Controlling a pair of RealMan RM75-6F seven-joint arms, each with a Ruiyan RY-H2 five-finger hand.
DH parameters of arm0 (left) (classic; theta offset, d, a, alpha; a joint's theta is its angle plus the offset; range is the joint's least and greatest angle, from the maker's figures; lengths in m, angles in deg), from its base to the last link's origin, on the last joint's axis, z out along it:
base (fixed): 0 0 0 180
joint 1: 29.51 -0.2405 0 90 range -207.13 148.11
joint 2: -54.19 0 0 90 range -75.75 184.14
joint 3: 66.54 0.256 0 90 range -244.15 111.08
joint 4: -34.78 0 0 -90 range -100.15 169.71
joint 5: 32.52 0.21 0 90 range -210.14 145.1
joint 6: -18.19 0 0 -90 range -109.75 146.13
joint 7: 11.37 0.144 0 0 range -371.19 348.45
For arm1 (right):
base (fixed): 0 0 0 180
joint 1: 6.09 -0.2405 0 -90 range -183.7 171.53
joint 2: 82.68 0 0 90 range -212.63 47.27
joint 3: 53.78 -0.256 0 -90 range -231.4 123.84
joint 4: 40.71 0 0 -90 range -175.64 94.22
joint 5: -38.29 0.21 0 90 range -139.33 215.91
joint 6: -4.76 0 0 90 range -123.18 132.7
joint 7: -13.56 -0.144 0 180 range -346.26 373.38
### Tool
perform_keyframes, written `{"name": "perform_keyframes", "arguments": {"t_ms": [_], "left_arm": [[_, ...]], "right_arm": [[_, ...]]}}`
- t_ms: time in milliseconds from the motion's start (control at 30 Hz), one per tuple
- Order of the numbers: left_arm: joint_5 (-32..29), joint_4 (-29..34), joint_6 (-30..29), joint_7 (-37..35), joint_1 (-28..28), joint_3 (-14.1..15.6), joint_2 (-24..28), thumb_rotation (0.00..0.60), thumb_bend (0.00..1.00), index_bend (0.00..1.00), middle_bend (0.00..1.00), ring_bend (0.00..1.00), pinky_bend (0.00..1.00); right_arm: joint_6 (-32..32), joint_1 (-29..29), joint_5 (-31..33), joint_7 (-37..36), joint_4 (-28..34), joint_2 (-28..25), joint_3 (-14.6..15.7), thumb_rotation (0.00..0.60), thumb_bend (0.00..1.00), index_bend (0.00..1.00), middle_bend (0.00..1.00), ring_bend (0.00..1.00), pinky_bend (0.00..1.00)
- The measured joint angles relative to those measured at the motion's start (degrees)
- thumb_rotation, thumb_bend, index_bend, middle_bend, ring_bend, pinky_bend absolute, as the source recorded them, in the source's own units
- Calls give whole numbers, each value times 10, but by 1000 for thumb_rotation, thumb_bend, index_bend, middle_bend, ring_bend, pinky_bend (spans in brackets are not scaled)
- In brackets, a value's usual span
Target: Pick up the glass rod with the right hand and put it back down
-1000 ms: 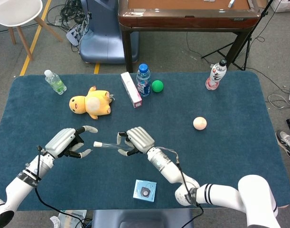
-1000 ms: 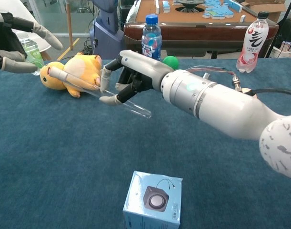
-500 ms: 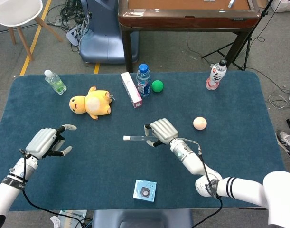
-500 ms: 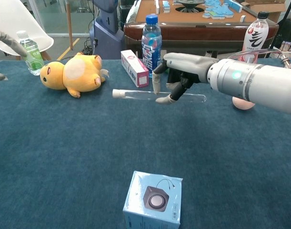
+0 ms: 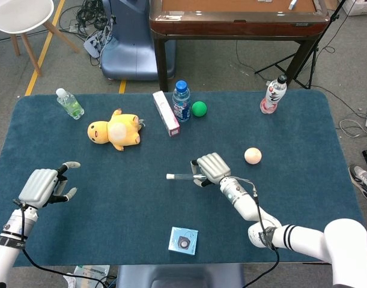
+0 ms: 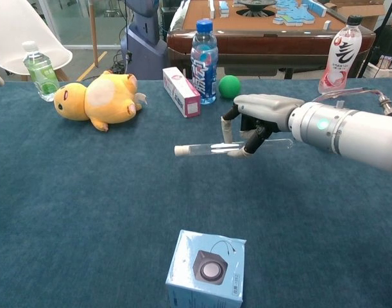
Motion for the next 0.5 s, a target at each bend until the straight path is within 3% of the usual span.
{"name": "perform_keyframes", "arguments": {"t_ms": [500], "left_arm": [[2, -12, 0, 13, -9, 0, -16, 600, 293, 260, 878, 893, 904]], "right_arm": [[8, 4, -32, -37, -110, 81, 10, 600, 526, 689, 1000, 1000, 1000]]}}
